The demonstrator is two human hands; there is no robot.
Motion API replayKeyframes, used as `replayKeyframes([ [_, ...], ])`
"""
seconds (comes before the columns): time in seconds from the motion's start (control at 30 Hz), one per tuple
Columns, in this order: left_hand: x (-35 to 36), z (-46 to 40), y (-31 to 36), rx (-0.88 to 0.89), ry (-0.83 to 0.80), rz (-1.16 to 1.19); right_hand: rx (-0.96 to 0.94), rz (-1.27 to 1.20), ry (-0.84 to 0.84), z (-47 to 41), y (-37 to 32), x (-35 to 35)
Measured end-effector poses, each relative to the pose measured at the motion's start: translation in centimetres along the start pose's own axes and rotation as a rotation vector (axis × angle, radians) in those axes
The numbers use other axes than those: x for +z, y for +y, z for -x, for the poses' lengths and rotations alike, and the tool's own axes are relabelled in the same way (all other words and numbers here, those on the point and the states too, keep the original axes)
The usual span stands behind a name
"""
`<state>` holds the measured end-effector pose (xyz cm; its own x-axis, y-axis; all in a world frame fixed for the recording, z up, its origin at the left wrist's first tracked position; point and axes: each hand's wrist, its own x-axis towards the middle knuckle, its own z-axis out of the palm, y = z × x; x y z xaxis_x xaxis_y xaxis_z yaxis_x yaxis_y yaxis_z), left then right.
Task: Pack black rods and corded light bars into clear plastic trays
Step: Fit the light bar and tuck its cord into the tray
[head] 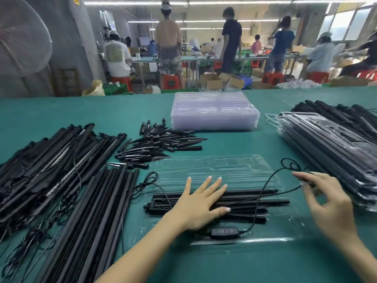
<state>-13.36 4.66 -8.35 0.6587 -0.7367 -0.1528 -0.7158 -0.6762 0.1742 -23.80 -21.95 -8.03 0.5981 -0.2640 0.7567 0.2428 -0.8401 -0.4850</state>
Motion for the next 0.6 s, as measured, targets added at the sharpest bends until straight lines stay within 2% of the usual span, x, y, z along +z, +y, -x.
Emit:
replayKeyframes([
  [0.17, 0.1, 0.1, -0.7, 0.014, 0.006, -0.075, -0.109, 0.004, -0.042, -0.8, 0.2, 0.0],
  [0.3, 0.4, 0.1, -0.7, 0.002, 0.043, -0.05, -0.034, -0.201, 0.125, -1.2, -0.4, 1.0],
  [0.4, 0.7, 0.2, -0.6, -0.02, 0.089, -0.039, -0.133, -0.246, 0.293, -0.7, -0.8, 1.7],
  [0.53, 0.7, 0.0, -0.6, -0.032, 0.109, 0.0, -0.378, -0.05, 0.369, -1.0, -0.4, 0.2],
  [0.6, 0.6, 0.0, -0.6, -0.035, 0.102, 0.022, -0.435, 0.099, 0.305, -1.8, 0.2, -0.7],
])
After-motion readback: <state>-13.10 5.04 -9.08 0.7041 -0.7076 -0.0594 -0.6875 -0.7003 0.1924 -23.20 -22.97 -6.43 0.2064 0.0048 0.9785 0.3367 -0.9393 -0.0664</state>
